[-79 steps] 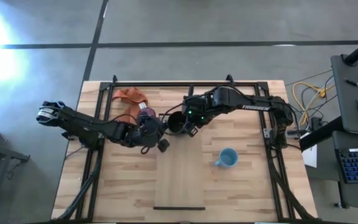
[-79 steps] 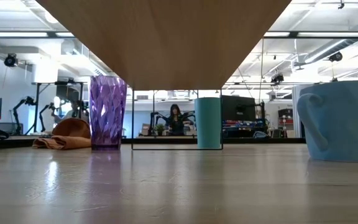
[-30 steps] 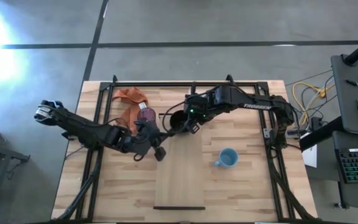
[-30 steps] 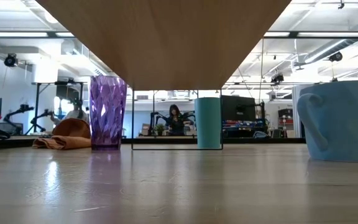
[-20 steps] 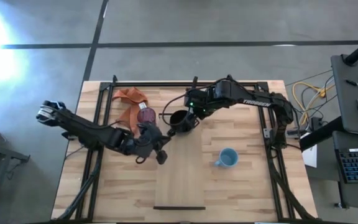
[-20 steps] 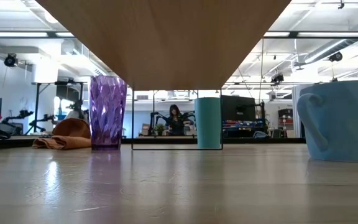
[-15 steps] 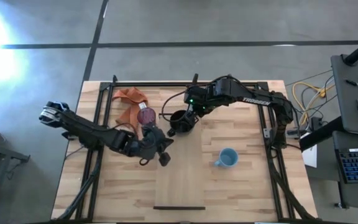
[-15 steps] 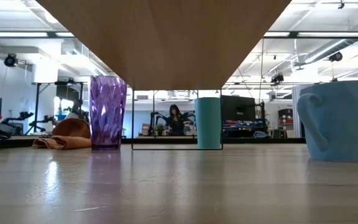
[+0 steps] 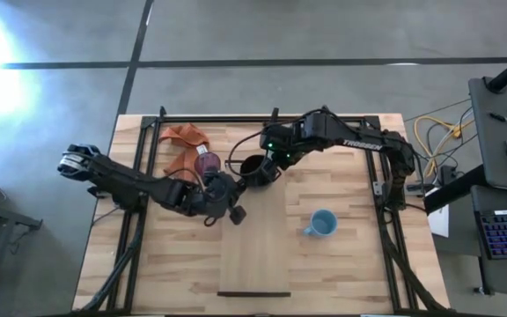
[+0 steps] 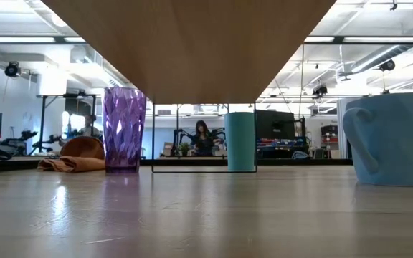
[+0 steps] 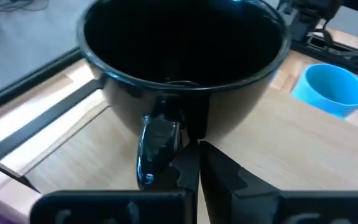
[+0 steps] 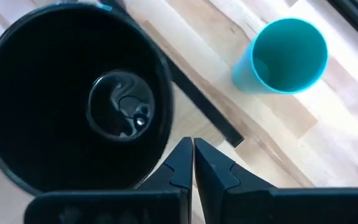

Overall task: Stack small to large cups/mugs on shelf
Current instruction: Put the black cup on the shelf, then put the blue cup on the shelf

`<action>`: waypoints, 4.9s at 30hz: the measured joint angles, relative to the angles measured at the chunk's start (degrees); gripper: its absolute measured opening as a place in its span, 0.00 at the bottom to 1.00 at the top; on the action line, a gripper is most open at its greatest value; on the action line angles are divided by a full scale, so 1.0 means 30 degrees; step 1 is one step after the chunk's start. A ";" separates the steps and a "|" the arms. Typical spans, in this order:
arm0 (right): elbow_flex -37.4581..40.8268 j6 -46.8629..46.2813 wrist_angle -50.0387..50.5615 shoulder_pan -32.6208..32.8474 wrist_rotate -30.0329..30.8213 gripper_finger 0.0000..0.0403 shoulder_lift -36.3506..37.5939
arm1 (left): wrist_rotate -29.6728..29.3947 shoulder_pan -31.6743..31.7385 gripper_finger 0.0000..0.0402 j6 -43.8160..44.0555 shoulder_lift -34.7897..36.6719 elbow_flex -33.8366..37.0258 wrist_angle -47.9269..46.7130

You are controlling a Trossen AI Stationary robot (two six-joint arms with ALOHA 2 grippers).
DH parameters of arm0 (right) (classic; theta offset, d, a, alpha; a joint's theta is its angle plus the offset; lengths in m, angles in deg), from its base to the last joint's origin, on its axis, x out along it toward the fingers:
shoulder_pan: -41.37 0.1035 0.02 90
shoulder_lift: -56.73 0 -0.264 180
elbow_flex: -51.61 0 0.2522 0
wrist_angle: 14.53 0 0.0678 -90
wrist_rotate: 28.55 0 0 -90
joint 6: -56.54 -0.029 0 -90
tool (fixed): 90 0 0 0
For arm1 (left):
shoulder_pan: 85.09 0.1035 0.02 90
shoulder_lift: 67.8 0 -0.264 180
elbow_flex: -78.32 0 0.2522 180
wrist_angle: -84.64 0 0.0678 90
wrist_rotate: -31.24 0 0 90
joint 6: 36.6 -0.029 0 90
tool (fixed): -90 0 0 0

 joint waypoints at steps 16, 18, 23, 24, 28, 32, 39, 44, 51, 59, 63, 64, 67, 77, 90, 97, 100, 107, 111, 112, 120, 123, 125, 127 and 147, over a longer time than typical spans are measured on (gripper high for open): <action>0.0007 -0.0007 0.0262 0.0636 -0.0323 0.02 0.0000 | -0.0277 0.0686 0.00 -0.0302 0.0191 0.0000 -0.1561; 0.0007 0.0000 0.0263 0.0669 -0.0480 0.02 0.0000 | -0.0567 0.0686 0.00 -0.0264 0.0233 -0.0015 -0.2115; 0.0007 0.0010 0.0570 0.0723 -0.0431 0.02 0.0004 | -0.0532 0.0671 0.00 -0.0217 0.0687 -0.0029 -0.2072; 0.0007 0.0013 0.0692 0.0723 -0.0419 0.02 0.0019 | -0.0531 0.0671 0.00 -0.0204 0.0861 -0.0019 -0.2125; 0.0007 0.0007 0.1068 0.0786 -0.0211 0.02 0.0230 | -0.0510 0.0625 0.00 -0.0147 0.1598 -0.0024 -0.2157; 0.0000 0.0007 0.1341 0.0938 0.0923 0.02 0.0768 | -0.0525 0.0321 0.00 -0.0147 0.2721 -0.0038 -0.2145; -0.0007 0.0022 0.1761 0.1051 0.2177 0.02 0.3006 | 0.1104 -0.0653 0.00 -0.0623 0.5220 0.0015 -0.1918; -0.0007 0.0099 0.2132 0.1044 0.1491 0.02 0.4799 | 0.4913 -0.0662 0.00 -0.0762 0.6619 0.0029 -0.1220; 0.1509 0.0029 0.2218 0.0472 0.1130 0.02 0.6661 | 0.6630 0.0165 0.00 -0.1116 0.7713 0.0892 -0.1344; 0.6923 0.0073 -0.2395 -0.2730 -0.1736 0.02 0.7504 | 1.0682 0.3253 0.00 -0.0673 0.8796 0.2676 -0.0327; 0.8645 0.0153 -0.5315 -0.4449 -0.2231 0.02 0.7461 | 1.2018 0.4498 0.00 -0.0755 0.9744 0.2941 -0.0322; 0.8928 0.0153 -0.5802 -0.4925 -0.2227 0.02 0.7461 | 1.2515 0.4754 0.00 -0.0775 0.9981 0.3008 -0.0316; 0.9423 0.0299 -0.6428 -0.6159 -0.1816 0.02 0.7461 | 1.3336 0.5410 0.00 -0.1281 1.0718 0.3178 -0.0626; 1.0281 0.0458 -0.7864 -0.8695 -0.1366 0.14 0.7461 | 1.3362 0.7732 0.00 -0.2225 1.1537 0.3555 -0.1843; 1.3560 0.1697 -1.1036 -0.9979 -0.3007 0.32 0.7431 | 1.3537 1.0166 0.00 -0.1108 0.9219 0.3350 0.0092; 1.5501 0.2034 -1.3622 -0.9958 -0.2874 0.31 0.7431 | 1.3573 1.2397 0.00 -0.1114 0.8411 0.2993 0.1185; 1.6272 0.2033 -1.4395 -0.9965 -0.2872 0.31 0.7431 | 1.4001 1.3250 0.00 -0.1094 0.8053 0.2922 0.1649; 1.7092 0.2040 -1.5515 -0.9885 -0.3269 0.32 0.6896 | 1.5067 1.4613 0.00 -0.1072 0.7379 0.2733 0.2147; 1.6781 0.2139 -1.6164 -0.9326 -0.3867 0.32 0.6011 | 1.5157 1.5036 0.00 -0.1100 0.7161 0.2515 0.2147; 1.6626 0.2142 -1.6386 -0.9186 -0.3884 0.32 0.5844 | 1.5267 1.5137 0.00 -0.1108 0.7111 0.2445 0.2095; 1.5257 0.2670 -1.6355 -0.8768 -0.3862 0.32 0.4401 | 1.5535 1.5432 0.00 -0.1112 0.6931 0.2295 0.2099; 1.5006 0.3033 -1.6165 -0.8755 -0.3782 0.32 0.4094 | 1.5577 1.5432 0.00 -0.1116 0.6952 0.2295 0.1947; 1.4927 0.3132 -1.5812 -0.8755 -0.3757 0.32 0.4051 | 1.5584 1.5432 0.00 -0.1116 0.6954 0.2295 0.2012; 1.4806 0.3185 -1.5723 -0.8755 -0.3712 0.32 0.4061 | 1.5584 1.5432 0.00 -0.1116 0.6966 0.2295 0.1960; 1.4804 0.3722 -1.4120 -0.8624 -0.3702 0.32 0.4116 | 1.5606 1.5432 0.00 -0.1276 0.6894 0.2325 0.2040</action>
